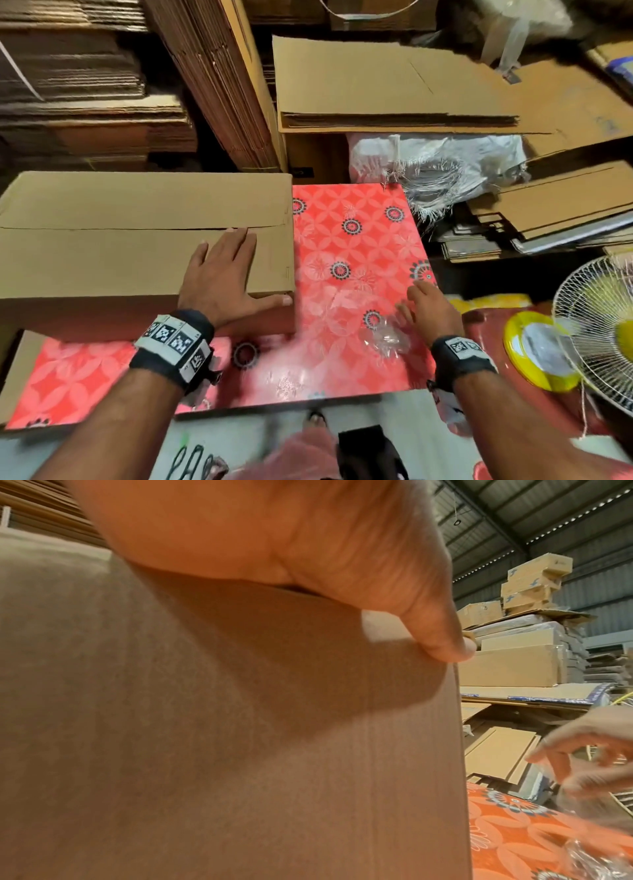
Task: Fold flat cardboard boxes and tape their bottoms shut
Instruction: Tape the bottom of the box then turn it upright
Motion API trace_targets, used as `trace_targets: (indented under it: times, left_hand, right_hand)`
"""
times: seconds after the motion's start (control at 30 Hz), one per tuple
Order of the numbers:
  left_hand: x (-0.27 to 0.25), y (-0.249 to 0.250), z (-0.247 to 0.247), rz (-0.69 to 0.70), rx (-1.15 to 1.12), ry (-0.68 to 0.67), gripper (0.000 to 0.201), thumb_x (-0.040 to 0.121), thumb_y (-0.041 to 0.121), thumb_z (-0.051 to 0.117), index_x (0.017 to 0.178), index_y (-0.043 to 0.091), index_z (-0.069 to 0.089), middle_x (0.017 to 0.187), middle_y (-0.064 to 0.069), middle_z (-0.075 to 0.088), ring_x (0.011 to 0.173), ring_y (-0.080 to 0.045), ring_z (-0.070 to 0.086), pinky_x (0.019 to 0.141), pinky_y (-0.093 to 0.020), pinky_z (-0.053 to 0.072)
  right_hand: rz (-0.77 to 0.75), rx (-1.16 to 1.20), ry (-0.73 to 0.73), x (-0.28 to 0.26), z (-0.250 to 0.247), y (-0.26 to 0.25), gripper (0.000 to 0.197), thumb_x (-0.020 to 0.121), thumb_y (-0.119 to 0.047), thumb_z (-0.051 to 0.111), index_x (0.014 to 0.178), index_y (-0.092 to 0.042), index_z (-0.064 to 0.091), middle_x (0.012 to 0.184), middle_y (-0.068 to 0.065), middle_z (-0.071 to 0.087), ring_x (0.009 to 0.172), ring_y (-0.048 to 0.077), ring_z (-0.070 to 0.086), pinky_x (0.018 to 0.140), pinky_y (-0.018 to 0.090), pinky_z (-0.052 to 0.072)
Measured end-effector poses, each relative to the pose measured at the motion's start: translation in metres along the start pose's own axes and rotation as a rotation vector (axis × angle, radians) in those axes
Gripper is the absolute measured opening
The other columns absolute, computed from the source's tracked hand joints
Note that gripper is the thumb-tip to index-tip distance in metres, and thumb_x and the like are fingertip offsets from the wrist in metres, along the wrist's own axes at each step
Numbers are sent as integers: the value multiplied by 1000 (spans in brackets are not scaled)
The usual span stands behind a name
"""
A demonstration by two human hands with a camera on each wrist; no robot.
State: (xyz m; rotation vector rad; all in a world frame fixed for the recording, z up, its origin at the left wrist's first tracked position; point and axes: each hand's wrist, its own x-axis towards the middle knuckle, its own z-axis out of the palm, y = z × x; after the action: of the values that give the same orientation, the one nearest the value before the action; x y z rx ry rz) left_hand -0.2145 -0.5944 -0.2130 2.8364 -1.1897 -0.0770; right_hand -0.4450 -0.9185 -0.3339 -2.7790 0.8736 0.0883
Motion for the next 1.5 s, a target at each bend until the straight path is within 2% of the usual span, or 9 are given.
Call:
trace_targets:
  times: [0.2,0.37,0.47,0.7,0.83,0.97,1.17,1.3,1.5]
  left_hand:
    - [1,3,0,-7,11,-2,136,58,109,21,158,18,26,167,0,21,153,-20,19,122,-54,19]
    - [0,5,-1,0,20,1,134,60,108,23,156,14,30,165,-3,26,152,-21,22,120,-56,23]
    - [0,6,-2,0,26,0,133,61,107,24,156,14,31,165,-3,27,152,-21,23,119,-57,24]
    - [1,8,-1,-12,30,-18,135,60,108,22,159,15,27,167,-1,21,154,-19,18,121,-55,20]
    - [1,6,0,-18,29,-10,136,59,109,22,158,16,27,167,-1,21,154,-20,19,121,-55,21]
    - [1,5,2,-14,21,-9,137,59,109,20,159,16,26,167,-1,22,154,-21,20,121,-55,20]
    - [0,6,1,-20,-1,-7,135,59,108,26,160,20,19,169,2,15,155,-19,13,123,-54,14]
    - [1,5,0,-35,-6,-47,135,59,107,29,162,21,10,170,4,4,156,-16,3,125,-51,5]
    - [2,-25,-21,-40,-188,-203,140,55,102,50,162,24,5,170,7,3,155,-10,0,124,-55,-4]
  right_hand:
    - [-196,-142,34,-6,27,-34,36,57,-3,83,89,-9,69,89,13,67,73,34,67,46,37,51]
    - [-59,-79,-83,-20,75,-59,37,88,-21,60,125,-18,54,121,9,62,116,33,57,88,49,51]
    - [20,-46,-142,-41,99,-72,75,87,-40,49,154,-10,33,156,20,40,146,37,33,121,56,17]
    - [79,158,-224,-50,120,-66,103,92,-64,42,161,-11,-15,168,9,-15,157,26,-8,125,42,-11]
    - [200,501,-228,-37,102,-62,79,99,-42,54,162,-15,15,171,5,12,155,27,19,126,46,18]
    - [161,221,-238,-32,90,-73,52,97,-34,52,146,-14,48,171,3,-8,146,33,37,118,43,38]
    - [66,-215,-464,2,52,-93,59,90,-30,44,149,-23,37,142,1,57,154,32,16,116,72,6]
    - [-63,63,-197,23,-6,-126,52,101,-40,43,147,-35,19,109,5,69,118,34,59,102,56,42]
    - [-413,468,180,48,-106,-215,46,96,-28,60,139,-16,48,131,8,62,121,26,57,97,39,46]
